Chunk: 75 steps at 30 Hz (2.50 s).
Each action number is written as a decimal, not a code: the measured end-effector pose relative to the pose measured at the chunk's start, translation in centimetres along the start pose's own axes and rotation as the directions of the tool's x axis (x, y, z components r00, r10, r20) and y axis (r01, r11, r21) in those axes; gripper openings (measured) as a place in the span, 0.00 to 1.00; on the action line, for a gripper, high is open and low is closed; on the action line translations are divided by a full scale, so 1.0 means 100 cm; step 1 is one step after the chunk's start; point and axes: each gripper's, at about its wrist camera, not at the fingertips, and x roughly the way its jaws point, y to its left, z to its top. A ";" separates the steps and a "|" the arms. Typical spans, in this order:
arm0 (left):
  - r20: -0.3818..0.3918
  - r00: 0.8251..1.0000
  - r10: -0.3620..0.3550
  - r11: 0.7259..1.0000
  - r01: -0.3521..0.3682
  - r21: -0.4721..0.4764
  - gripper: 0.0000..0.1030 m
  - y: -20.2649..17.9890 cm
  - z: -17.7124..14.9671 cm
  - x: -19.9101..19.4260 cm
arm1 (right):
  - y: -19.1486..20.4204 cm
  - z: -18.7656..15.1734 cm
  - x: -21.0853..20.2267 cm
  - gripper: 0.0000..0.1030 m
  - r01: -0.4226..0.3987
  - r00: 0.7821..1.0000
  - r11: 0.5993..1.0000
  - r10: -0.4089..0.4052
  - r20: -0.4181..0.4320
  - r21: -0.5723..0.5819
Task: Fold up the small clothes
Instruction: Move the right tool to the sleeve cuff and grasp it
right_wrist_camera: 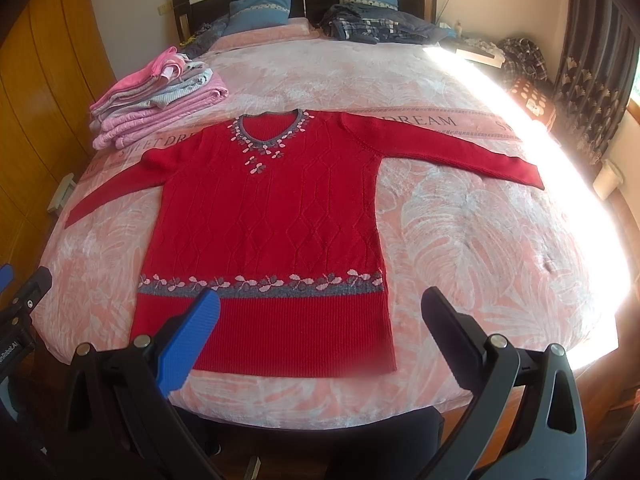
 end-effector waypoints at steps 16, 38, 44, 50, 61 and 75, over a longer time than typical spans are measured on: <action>-0.004 1.000 0.002 1.000 -0.002 0.002 0.96 0.001 0.002 0.000 | -0.001 -0.001 0.000 0.97 -0.003 1.000 1.000 0.003 -0.001 0.001; -0.055 0.998 -0.040 0.999 0.038 -0.023 0.96 -0.050 0.071 0.082 | -0.143 0.076 0.097 0.97 -0.032 0.995 0.992 0.043 -0.085 0.126; -0.092 0.990 -0.107 0.992 0.100 -0.082 0.96 -0.084 0.118 0.158 | -0.291 0.129 0.171 0.97 0.098 0.985 0.956 -0.053 -0.162 0.277; -0.107 0.991 -0.078 0.993 0.068 -0.094 0.96 -0.124 0.152 0.222 | -0.429 0.145 0.236 0.96 0.155 0.974 0.879 -0.059 -0.218 0.451; -0.101 0.995 -0.023 0.999 0.018 -0.045 0.96 -0.160 0.168 0.285 | -0.532 0.149 0.303 0.75 0.198 0.958 0.820 -0.046 -0.284 0.537; -0.138 0.990 -0.012 0.999 0.008 -0.031 0.96 -0.156 0.152 0.307 | -0.519 0.144 0.295 0.11 0.141 0.971 0.855 -0.021 -0.240 0.498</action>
